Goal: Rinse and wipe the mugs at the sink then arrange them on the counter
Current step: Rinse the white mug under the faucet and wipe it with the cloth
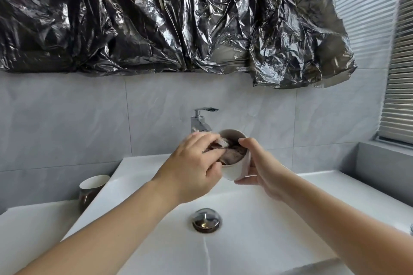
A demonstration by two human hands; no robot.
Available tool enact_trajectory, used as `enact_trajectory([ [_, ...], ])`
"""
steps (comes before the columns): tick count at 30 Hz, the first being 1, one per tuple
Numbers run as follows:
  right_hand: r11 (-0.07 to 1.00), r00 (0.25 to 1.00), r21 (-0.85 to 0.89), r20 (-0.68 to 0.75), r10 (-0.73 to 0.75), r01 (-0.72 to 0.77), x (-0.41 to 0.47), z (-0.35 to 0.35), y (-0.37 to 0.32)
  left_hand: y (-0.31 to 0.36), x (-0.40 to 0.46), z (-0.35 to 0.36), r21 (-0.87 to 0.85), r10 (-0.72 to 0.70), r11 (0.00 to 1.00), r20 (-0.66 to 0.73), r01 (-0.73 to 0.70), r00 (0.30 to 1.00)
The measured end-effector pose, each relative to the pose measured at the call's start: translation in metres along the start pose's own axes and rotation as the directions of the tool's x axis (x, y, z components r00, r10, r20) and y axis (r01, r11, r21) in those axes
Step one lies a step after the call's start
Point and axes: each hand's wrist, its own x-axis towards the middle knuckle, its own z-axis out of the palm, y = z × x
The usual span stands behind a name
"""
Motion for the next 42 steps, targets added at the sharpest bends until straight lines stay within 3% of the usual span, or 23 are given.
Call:
enact_trajectory([
  [5, 0.998, 1.0, -0.058, -0.023, -0.015, 0.014, 0.027, -0.003, 0.012, -0.017, -0.002, 0.019, 0.207, 0.091, 0.972, 0.097, -0.11, 0.991],
  [10, 0.994, 1.0, -0.109, 0.0, 0.01, -0.01, 0.029, -0.002, 0.023, -0.022, -0.011, 0.034, 0.321, 0.036, 0.942, 0.194, -0.098, 0.98],
  [14, 0.994, 1.0, -0.11, -0.002, 0.002, -0.003, 0.03, 0.002, 0.026, -0.023, -0.008, 0.033, 0.333, 0.033, 0.94, 0.134, -0.076, 0.991],
  [16, 0.996, 1.0, -0.09, -0.01, -0.015, 0.014, 0.029, 0.004, 0.024, -0.024, -0.006, 0.032, 0.263, 0.035, 0.962, 0.158, -0.076, 0.987],
  [18, 0.997, 1.0, -0.074, -0.008, -0.023, 0.022, 0.028, 0.006, 0.024, -0.017, -0.006, 0.029, -0.004, -0.057, 0.998, 0.247, 0.06, 0.967],
  [19, 0.998, 1.0, -0.062, -0.008, -0.02, 0.019, 0.027, 0.006, 0.024, -0.011, -0.005, 0.029, -0.185, -0.122, 0.967, 0.274, 0.177, 0.954],
  [21, 0.999, 1.0, -0.034, -0.01, -0.017, 0.016, 0.025, 0.006, 0.025, 0.001, -0.005, 0.03, -0.475, -0.246, 0.8, 0.299, 0.367, 0.922],
  [23, 1.0, 1.0, -0.014, 0.0, -0.002, 0.002, 0.022, 0.004, 0.026, 0.007, -0.008, 0.033, -0.563, -0.273, 0.719, 0.311, 0.408, 0.91],
  [26, 0.996, 0.988, 0.044, 0.136, 0.069, -0.075, 0.019, 0.0, 0.024, -0.004, -0.015, 0.03, -0.284, -0.049, 0.952, 0.219, 0.112, 0.974],
  [27, 0.992, 0.975, 0.042, 0.195, 0.109, -0.119, 0.019, -0.002, 0.023, -0.009, -0.016, 0.028, -0.175, 0.041, 0.985, 0.203, -0.005, 0.978],
  [29, 0.982, 0.946, -0.018, 0.265, 0.186, -0.188, 0.02, -0.006, 0.02, -0.014, -0.016, 0.024, -0.039, 0.177, 0.984, 0.219, -0.172, 0.96],
  [31, 0.978, 0.943, -0.066, 0.261, 0.208, -0.198, 0.021, -0.007, 0.019, -0.011, -0.014, 0.019, 0.009, 0.207, 0.976, 0.267, -0.218, 0.941],
  [34, 0.993, 0.981, -0.011, 0.159, 0.114, -0.114, 0.02, -0.003, 0.02, -0.007, -0.008, 0.017, -0.026, 0.076, 0.997, 0.286, -0.072, 0.955],
  [37, 0.999, 1.0, 0.042, 0.021, 0.009, -0.01, 0.021, 0.008, 0.02, 0.001, -0.003, 0.021, -0.195, -0.06, 0.975, 0.232, 0.107, 0.971],
  [40, 0.992, 0.999, 0.124, -0.038, 0.02, -0.015, 0.018, 0.017, 0.023, 0.02, -0.003, 0.028, -0.345, -0.218, 0.89, 0.25, 0.297, 0.943],
  [42, 0.986, 0.998, 0.155, -0.006, 0.066, -0.065, 0.016, 0.02, 0.025, 0.029, -0.005, 0.028, -0.346, -0.245, 0.876, 0.279, 0.335, 0.929],
])
